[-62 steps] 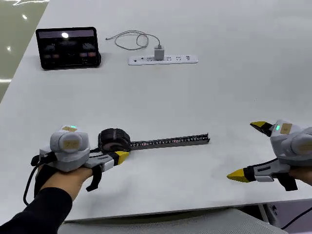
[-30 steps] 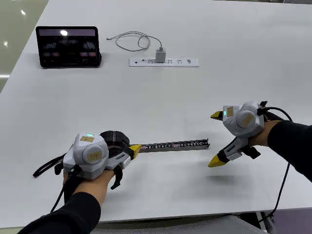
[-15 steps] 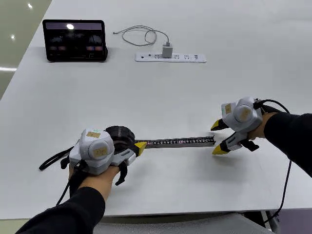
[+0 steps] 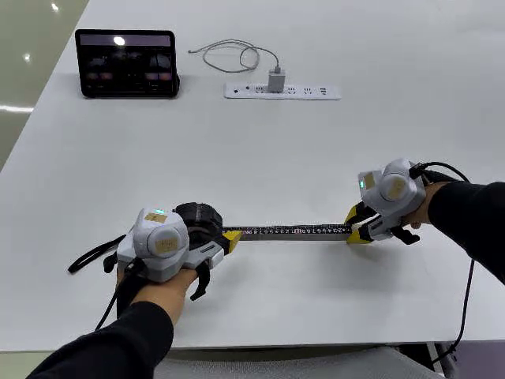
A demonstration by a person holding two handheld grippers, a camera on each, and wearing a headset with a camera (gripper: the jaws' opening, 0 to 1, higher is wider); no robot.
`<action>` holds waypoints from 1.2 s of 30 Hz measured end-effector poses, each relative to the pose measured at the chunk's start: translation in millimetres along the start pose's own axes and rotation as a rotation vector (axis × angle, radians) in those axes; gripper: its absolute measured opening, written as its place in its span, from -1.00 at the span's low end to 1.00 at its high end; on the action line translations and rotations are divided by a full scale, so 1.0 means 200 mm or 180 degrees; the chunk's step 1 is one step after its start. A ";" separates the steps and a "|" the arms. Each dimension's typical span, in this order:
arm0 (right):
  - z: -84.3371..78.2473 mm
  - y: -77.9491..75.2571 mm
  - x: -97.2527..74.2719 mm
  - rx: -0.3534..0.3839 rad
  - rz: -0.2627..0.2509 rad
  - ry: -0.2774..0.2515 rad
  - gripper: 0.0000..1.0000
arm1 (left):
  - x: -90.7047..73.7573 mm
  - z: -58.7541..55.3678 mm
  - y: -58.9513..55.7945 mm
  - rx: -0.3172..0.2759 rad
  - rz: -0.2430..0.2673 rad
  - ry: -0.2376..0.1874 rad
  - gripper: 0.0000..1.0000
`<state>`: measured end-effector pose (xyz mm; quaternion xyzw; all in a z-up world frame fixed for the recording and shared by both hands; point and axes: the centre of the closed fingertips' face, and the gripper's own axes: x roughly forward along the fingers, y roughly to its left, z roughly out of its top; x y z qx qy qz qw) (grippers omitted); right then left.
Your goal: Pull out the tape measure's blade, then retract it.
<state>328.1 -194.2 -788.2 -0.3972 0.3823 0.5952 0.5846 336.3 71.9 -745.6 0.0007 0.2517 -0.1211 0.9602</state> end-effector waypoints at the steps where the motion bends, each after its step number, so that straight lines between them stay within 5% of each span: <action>1: 0.00 0.00 0.00 0.0010 0.0000 -0.0002 -0.76 | 0.00 0.00 0.00 -0.0005 -0.0002 0.0001 1.00; 12: 0.00 -0.02 0.01 0.0018 -0.0028 0.0152 -0.77 | 0.00 -0.01 0.01 -0.0034 0.0010 0.0004 1.00; 18: -0.01 -0.03 0.01 0.0246 -0.0052 0.0224 -0.78 | 0.01 -0.02 0.03 -0.0072 0.0050 0.0028 1.00; 24: -0.02 -0.04 0.02 0.0148 -0.0011 0.0299 -0.79 | 0.03 0.00 0.06 -0.0119 0.0117 -0.0003 1.00; 29: -0.03 -0.05 0.02 0.0157 -0.0022 0.0239 -0.79 | 0.06 0.01 0.05 -0.0183 0.0145 0.0001 0.95; 36: -0.03 -0.05 0.03 0.0167 -0.0039 0.0441 -0.78 | 0.10 -0.02 0.03 -0.0301 0.0161 0.0107 0.69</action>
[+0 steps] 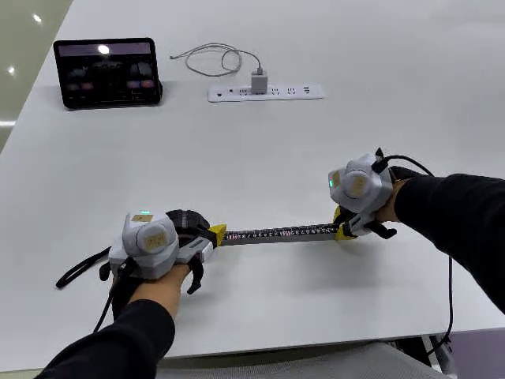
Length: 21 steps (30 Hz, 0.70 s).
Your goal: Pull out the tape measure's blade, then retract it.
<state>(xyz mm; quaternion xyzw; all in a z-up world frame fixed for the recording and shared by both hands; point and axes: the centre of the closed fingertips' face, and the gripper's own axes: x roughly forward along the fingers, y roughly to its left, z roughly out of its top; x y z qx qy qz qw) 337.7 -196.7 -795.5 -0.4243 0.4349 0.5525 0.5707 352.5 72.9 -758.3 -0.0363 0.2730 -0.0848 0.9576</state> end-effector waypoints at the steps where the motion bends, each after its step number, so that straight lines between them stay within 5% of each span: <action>1: -0.01 0.00 0.00 -0.0005 0.0001 0.0017 -0.78 | 0.01 -0.01 0.00 -0.0040 0.0017 0.0048 0.65; 16: -0.02 -0.02 0.01 0.0146 -0.0005 0.0019 -0.78 | 0.00 -0.02 0.01 -0.0428 0.0029 0.0144 0.37; 21: -0.02 -0.02 0.01 0.0160 -0.0016 -0.0024 -0.78 | 0.00 -0.03 0.01 -0.0398 0.0023 0.0167 0.31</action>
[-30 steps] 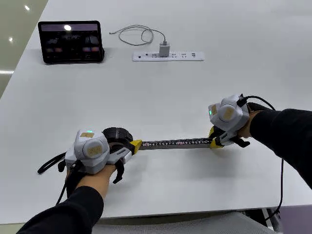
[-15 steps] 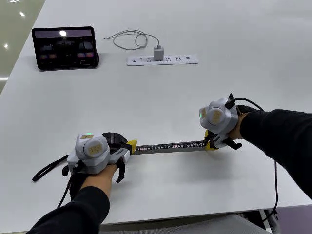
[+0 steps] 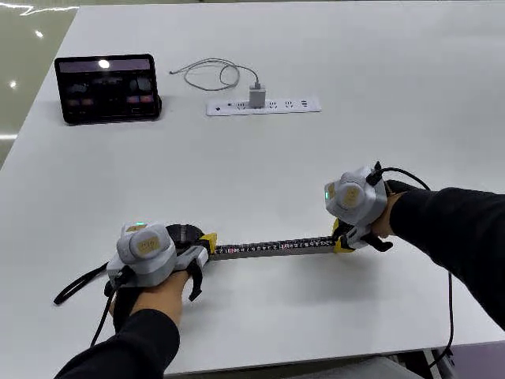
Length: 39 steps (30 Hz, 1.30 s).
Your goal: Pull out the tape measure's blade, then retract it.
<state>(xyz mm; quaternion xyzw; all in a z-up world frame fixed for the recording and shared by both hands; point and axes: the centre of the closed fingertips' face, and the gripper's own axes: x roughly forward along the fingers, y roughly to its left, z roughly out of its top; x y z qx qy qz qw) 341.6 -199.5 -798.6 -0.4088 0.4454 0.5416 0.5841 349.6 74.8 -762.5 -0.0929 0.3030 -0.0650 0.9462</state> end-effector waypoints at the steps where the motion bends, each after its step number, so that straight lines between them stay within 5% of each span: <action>1: 0.00 0.00 0.00 -0.0002 0.0000 0.0000 -0.78 | 0.00 0.00 0.00 -0.0008 -0.0006 -0.0001 0.30; 6: 0.00 0.00 0.00 0.0017 0.0009 0.0016 -0.78 | 0.01 -0.01 -0.01 0.0163 0.0026 0.0063 0.29; 8: 0.00 0.00 0.00 0.0015 0.0009 0.0006 -0.78 | 0.01 -0.02 -0.01 0.0378 0.0059 0.0120 0.28; 39: 0.06 0.01 0.01 0.0015 0.0001 0.0109 -0.77 | 0.01 -0.03 0.00 0.0324 0.0033 0.0139 0.27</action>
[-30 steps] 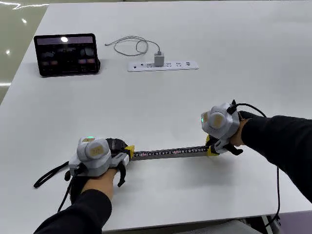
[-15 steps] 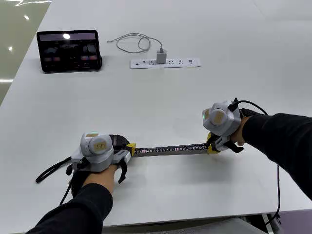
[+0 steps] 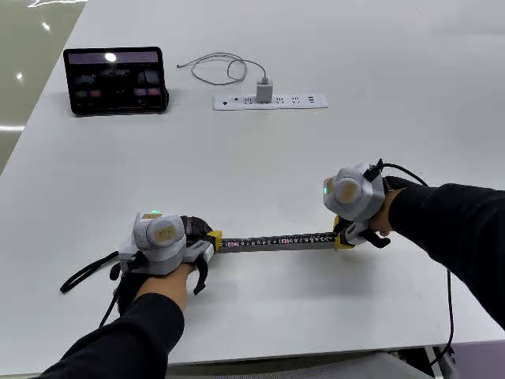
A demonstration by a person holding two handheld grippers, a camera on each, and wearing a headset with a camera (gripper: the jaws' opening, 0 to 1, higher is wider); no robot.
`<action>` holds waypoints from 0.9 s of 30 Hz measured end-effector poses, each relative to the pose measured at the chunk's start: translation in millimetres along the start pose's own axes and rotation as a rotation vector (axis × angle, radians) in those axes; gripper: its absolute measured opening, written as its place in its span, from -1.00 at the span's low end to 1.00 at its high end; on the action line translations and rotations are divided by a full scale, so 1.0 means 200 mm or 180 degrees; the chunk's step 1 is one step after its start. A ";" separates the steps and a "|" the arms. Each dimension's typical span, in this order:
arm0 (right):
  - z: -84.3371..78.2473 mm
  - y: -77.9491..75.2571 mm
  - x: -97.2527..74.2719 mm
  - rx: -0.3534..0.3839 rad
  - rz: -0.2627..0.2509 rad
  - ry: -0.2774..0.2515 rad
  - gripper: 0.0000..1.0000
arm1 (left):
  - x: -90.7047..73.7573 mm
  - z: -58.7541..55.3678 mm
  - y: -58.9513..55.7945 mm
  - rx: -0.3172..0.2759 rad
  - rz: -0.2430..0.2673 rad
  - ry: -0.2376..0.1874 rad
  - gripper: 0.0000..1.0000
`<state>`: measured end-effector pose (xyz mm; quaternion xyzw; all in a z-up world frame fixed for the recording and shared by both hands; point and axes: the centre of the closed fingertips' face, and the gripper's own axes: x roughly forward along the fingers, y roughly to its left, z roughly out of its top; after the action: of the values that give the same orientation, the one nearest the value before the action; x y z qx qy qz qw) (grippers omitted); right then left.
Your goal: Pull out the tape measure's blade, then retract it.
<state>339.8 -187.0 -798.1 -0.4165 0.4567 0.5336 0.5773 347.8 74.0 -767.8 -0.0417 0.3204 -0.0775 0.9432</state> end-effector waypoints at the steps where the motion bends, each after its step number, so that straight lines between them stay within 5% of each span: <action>1: 0.00 0.00 0.00 -0.0023 0.0007 -0.0012 -0.77 | 0.00 0.00 0.00 0.0000 0.0000 0.0001 0.27; 23: 0.08 0.01 0.02 0.0097 -0.0003 -0.0116 -0.77 | 0.00 -0.01 0.00 -0.0028 -0.0020 0.0009 0.27; 27: 0.15 0.03 0.04 0.0111 0.0011 -0.0303 -0.77 | 0.00 -0.01 0.00 -0.0027 -0.0018 0.0011 0.27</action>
<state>336.5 -155.1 -798.0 -0.3798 0.4386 0.5458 0.6046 347.4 73.2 -768.9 -0.0465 0.3222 -0.0789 0.9422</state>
